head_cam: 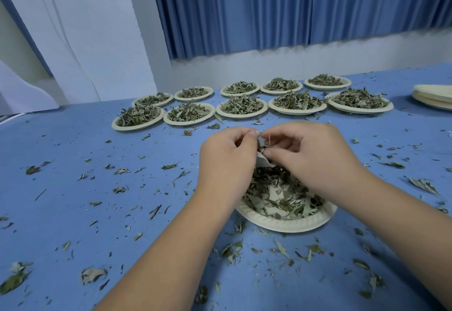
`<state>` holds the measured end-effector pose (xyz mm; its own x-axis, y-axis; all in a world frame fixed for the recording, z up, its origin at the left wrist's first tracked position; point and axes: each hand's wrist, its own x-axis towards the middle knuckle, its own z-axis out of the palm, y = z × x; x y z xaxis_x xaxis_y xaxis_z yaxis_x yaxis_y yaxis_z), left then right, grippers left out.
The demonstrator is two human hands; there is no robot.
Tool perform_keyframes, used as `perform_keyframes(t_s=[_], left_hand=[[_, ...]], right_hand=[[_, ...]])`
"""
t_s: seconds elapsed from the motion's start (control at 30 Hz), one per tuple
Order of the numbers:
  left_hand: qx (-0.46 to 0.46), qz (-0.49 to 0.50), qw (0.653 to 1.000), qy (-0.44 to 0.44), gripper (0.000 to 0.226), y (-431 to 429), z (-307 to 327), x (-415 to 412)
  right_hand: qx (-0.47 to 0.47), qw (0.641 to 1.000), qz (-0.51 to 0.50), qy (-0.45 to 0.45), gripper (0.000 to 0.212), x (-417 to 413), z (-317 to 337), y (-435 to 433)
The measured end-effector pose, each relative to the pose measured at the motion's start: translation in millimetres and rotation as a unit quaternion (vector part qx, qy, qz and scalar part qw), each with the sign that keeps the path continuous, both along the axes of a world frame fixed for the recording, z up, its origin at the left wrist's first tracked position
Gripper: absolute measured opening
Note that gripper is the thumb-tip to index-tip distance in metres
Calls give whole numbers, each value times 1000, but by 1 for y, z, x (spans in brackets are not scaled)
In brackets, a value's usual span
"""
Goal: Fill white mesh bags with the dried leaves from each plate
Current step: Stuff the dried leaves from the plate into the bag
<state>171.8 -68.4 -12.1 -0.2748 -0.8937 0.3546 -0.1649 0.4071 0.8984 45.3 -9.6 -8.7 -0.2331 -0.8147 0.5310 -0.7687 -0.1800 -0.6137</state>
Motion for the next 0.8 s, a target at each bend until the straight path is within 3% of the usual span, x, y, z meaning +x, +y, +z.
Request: perform_keyframes(t_s=[0.1, 0.37, 0.53, 0.67, 0.8], left_hand=[[12, -5, 1000, 5, 23, 1, 0, 1], [-10, -14, 1000, -2, 27, 1, 1, 2], [1, -19, 1000, 13, 25, 2, 3, 1], [2, -32, 999, 19, 25, 3, 3, 3], [11, -48, 998, 46, 22, 4, 5, 3]], right_hand=[[-28, 999, 7, -46, 23, 1, 3, 1], [-15, 1000, 5, 14, 13, 5, 7, -8], [-6, 1000, -4, -10, 15, 0, 7, -19], [56, 996, 3, -73, 24, -4, 13, -35], [187, 979, 35, -73, 10, -8, 21, -47]])
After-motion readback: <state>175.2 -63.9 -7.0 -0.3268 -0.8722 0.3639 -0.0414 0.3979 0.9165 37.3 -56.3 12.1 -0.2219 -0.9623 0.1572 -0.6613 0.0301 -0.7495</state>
